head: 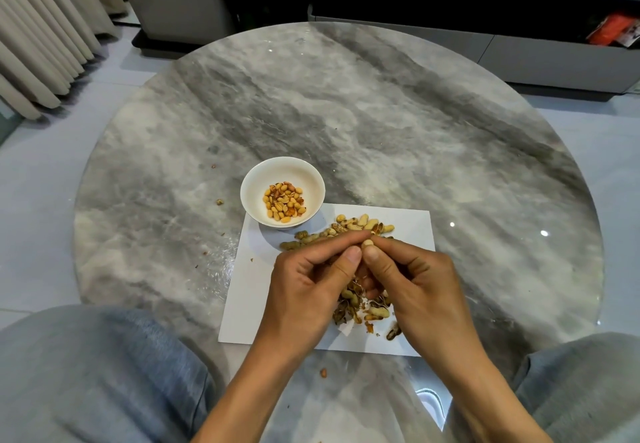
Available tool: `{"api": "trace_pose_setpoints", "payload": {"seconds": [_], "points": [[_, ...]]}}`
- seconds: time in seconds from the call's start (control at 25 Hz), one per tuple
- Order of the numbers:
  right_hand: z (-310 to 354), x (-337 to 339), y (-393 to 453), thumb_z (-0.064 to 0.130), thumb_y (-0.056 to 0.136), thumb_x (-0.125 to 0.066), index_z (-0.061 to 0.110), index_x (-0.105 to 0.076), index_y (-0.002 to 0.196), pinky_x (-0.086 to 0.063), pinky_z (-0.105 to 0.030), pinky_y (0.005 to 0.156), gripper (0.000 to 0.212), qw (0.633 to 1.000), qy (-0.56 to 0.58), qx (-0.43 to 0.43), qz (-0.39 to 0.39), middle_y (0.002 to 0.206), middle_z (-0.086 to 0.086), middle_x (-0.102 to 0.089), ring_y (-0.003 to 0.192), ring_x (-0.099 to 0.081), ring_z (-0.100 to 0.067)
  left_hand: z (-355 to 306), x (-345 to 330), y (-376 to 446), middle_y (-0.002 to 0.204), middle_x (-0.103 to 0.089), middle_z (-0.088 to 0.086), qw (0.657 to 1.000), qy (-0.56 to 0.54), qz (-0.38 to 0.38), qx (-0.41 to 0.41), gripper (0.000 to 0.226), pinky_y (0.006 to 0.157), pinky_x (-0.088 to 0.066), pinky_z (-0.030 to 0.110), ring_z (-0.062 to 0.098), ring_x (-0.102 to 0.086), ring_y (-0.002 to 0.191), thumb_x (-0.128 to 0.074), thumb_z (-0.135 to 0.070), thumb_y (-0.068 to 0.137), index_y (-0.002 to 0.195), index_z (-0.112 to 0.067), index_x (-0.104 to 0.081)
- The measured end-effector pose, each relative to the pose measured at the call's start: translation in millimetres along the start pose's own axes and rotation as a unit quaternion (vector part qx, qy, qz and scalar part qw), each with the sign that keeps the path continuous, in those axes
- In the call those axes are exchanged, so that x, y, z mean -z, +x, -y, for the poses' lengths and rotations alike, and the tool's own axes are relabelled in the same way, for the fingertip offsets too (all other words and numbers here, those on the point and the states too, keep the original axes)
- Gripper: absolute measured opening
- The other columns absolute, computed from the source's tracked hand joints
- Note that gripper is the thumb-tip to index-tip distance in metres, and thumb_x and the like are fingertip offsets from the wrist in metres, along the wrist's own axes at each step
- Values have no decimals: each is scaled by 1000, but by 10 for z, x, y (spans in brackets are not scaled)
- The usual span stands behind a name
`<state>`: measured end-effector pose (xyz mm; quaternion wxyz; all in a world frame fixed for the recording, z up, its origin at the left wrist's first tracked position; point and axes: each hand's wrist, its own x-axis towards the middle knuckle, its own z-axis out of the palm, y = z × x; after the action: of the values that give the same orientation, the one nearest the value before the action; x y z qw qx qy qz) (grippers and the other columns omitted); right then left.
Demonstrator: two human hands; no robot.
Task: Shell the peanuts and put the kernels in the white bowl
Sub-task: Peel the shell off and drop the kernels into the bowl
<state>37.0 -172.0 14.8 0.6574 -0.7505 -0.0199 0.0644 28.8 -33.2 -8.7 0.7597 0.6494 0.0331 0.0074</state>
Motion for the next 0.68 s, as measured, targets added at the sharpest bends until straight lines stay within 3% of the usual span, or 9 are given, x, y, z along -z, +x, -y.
{"api": "trace_pose_setpoints", "payload": {"seconds": [0.24,0.44,0.52,0.68], "points": [[-111,-82,11,34,80,-67,13,-80,85,-53,-26,64,25,977,184,-103,-2,69,-12,-65,61,-59,-20,67,1,49,100,-72,-6,999,20,-12,-23,18,80,-56,25,12,-69,97,-70,-18,87,101,-26,-79],[-135,-134,7,33,91,-57,10,-78,91,-53,-26,64,31,980,173,-92,24,71,-14,-63,63,-59,-21,47,-25,31,95,-70,1,999,-41,-16,15,15,58,-54,27,14,-65,76,-68,-16,84,94,-18,-79],[-138,-125,10,30,90,-59,8,-78,92,-53,-27,65,29,984,161,-80,17,70,-13,-64,63,-60,-21,68,-15,28,93,-71,3,997,-64,-9,38,13,60,-53,29,14,-65,77,-73,-15,88,99,-18,-79],[-145,-138,-21,24,89,-63,8,-79,85,-53,-31,65,22,989,136,-51,-15,68,-13,-67,66,-61,-21,98,-49,10,104,-75,9,984,-135,4,114,38,76,-52,28,15,-69,92,-75,-31,77,113,-17,-75]]}}
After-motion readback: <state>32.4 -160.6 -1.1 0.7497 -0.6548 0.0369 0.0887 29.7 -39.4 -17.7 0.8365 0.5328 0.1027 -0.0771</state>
